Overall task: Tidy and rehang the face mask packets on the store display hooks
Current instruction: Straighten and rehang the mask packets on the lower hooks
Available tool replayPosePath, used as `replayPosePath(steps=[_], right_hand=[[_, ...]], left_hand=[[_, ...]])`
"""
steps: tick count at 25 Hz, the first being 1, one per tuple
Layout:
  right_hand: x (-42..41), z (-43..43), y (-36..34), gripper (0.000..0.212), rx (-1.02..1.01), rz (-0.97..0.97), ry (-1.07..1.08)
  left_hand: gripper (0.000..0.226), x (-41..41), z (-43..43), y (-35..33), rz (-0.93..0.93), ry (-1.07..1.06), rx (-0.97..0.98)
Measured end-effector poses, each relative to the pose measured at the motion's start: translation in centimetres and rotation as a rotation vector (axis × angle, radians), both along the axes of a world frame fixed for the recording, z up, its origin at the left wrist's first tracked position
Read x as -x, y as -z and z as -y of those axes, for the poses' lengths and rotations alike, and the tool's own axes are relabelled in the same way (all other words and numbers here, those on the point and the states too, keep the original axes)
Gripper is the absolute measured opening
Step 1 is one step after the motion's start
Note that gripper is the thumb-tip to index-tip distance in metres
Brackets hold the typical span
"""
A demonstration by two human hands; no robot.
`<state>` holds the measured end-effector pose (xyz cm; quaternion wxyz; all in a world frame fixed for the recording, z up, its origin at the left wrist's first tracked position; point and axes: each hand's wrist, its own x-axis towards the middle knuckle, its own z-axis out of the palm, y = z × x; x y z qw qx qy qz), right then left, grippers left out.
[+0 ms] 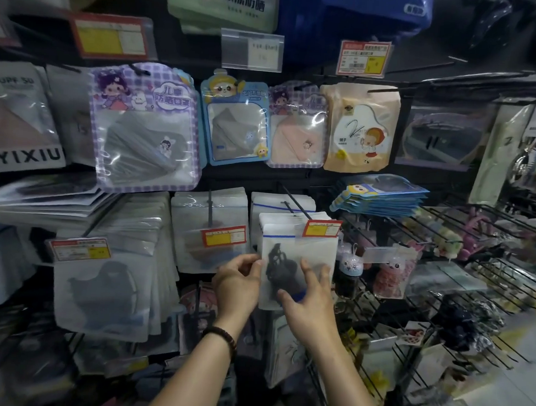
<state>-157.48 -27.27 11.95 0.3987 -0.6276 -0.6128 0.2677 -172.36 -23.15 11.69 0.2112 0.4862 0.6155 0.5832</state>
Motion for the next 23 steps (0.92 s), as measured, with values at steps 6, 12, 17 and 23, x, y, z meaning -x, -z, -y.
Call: replayPosePath(steps=[6,12,17,23], right_hand=[[7.2,1.9,0.2,0.06,-0.034,-0.125,0.033],[17.6,4.6,-0.4,0.05,-0.009,-0.216,-0.137],[23.5,6.0,-1.0,0.06,0.0,-0.252,-0.184],[26.9,6.8,-2.1,0.084,0.026,-0.246,-0.178]], left_hand=[[0.019,8.3,3.7,0.8,-0.048,0.198,0.071],[0.02,20.1,10.8,0.2,-0.047,0.087,0.013],[0.015,28.5,11.3,0.2,-0.089,-0.182,-0.075],[0.062,31.4,9.9,-0.7,-0.047,-0.041,0.141]])
